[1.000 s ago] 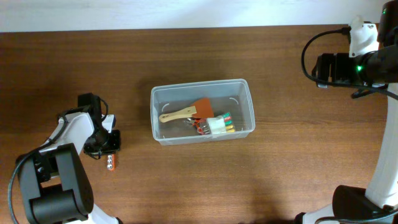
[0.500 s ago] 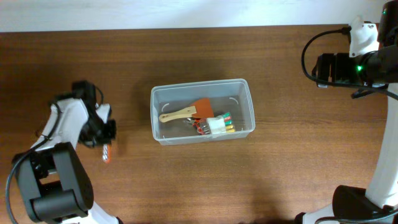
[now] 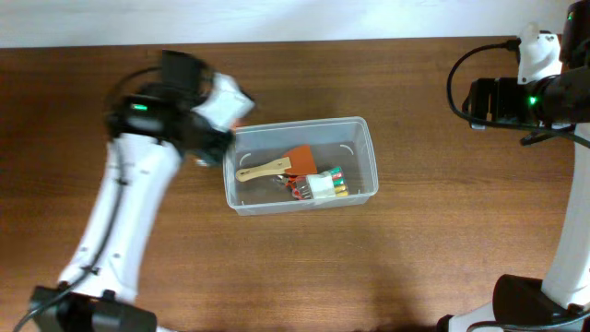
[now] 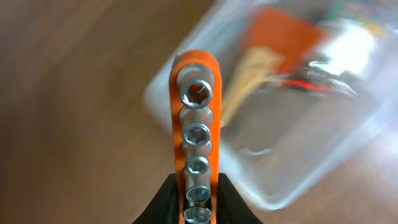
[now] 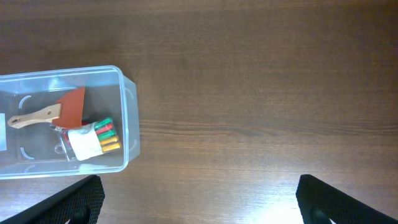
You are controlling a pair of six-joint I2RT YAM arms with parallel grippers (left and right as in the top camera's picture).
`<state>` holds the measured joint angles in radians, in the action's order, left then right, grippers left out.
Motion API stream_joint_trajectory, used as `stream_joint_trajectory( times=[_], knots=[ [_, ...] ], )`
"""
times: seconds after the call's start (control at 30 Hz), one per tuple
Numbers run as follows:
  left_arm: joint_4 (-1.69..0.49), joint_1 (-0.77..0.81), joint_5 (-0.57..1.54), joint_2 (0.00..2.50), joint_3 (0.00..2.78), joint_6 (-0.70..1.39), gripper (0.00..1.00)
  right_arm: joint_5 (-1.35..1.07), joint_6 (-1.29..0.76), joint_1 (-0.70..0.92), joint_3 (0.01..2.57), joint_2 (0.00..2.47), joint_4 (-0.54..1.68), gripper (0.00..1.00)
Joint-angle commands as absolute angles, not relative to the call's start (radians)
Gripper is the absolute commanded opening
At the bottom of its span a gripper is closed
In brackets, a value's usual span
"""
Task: Pack container
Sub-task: 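Lift and carry the socket rail with the left gripper into the container, then open the left gripper and retract it upward out of the container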
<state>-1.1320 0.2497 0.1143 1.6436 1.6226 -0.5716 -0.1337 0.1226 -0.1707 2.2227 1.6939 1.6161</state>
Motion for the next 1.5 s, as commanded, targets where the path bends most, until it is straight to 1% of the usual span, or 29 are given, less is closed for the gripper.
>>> stream_joint_trajectory(
  times=[0.0, 0.1, 0.17, 0.47, 0.67, 0.7, 0.77, 0.83, 0.87, 0.9, 0.97, 1.0, 1.07, 1.13, 1.23, 1.3, 1.33, 1.4, 1.47],
  knots=[
    [-1.126, 0.364, 0.150, 1.657, 1.625, -0.849, 0.02, -0.150, 0.114, -0.177, 2.217, 1.695, 1.612, 0.99],
    [-1.093, 0.428, 0.150, 1.699, 1.622, -0.869, 0.02, -0.150, 0.114, -0.177, 2.217, 1.695, 1.612, 0.99],
    [-1.085, 0.436, 0.143, 1.740, 1.621, -0.870, 0.02, -0.150, 0.114, -0.177, 2.217, 1.695, 1.612, 0.99],
    [-1.060, 0.399, 0.131, 1.990, 1.620, -0.863, 0.02, -0.150, 0.114, -0.177, 2.217, 1.695, 1.613, 0.99],
    [-1.056, 0.392, 0.131, 2.056, 1.620, -0.862, 0.02, -0.150, 0.114, -0.177, 2.217, 1.695, 1.613, 0.99],
    [-1.055, 0.392, 0.131, 2.059, 1.620, -0.862, 0.04, -0.150, 0.114, -0.177, 2.217, 1.695, 1.613, 0.99],
    [-1.055, 0.392, 0.131, 2.063, 1.620, -0.862, 0.24, -0.150, 0.114, -0.177, 2.217, 1.695, 1.613, 0.99],
    [-1.057, 0.392, 0.131, 2.062, 1.620, -0.862, 0.35, -0.150, 0.114, -0.177, 2.217, 1.695, 1.613, 0.99],
    [-1.059, 0.393, 0.131, 2.062, 1.620, -0.862, 0.42, -0.150, 0.115, -0.177, 2.217, 1.695, 1.612, 0.99],
    [-1.060, 0.393, 0.131, 2.062, 1.620, -0.862, 0.53, -0.150, 0.114, -0.177, 2.217, 1.695, 1.612, 0.99],
    [-1.063, 0.392, 0.131, 2.062, 1.621, -0.862, 0.57, -0.150, 0.114, -0.177, 2.217, 1.695, 1.612, 0.99],
    [-1.067, 0.393, 0.131, 2.060, 1.622, -0.862, 0.61, -0.150, 0.114, -0.177, 2.217, 1.695, 1.612, 0.99],
    [-1.089, 0.393, 0.130, 2.054, 1.633, -0.857, 0.65, -0.150, 0.114, -0.177, 2.217, 1.695, 1.612, 0.99],
    [-1.116, 0.392, 0.123, 2.040, 1.664, -0.812, 0.73, -0.150, 0.114, -0.177, 2.217, 1.695, 1.612, 0.99],
    [-1.133, 0.387, 0.123, 2.000, 1.733, -0.733, 0.77, -0.150, 0.114, -0.177, 2.217, 1.695, 1.612, 0.99],
    [-1.162, 0.377, 0.097, 1.967, 1.790, -0.705, 0.82, -0.140, 0.126, -0.174, 2.217, 1.695, 1.613, 0.98],
    [-1.174, 0.372, 0.072, 1.952, 1.816, -0.685, 0.86, -0.115, 0.134, -0.167, 2.217, 1.695, 1.613, 0.98],
    [-1.187, 0.352, 0.006, 1.911, 1.860, -0.630, 1.00, -0.057, 0.134, -0.143, 2.217, 1.695, 1.604, 0.98],
    [-1.182, 0.320, -0.045, 1.870, 1.882, -0.574, 0.99, -0.056, 0.136, -0.104, 2.217, 1.695, 1.575, 0.98]
  ],
)
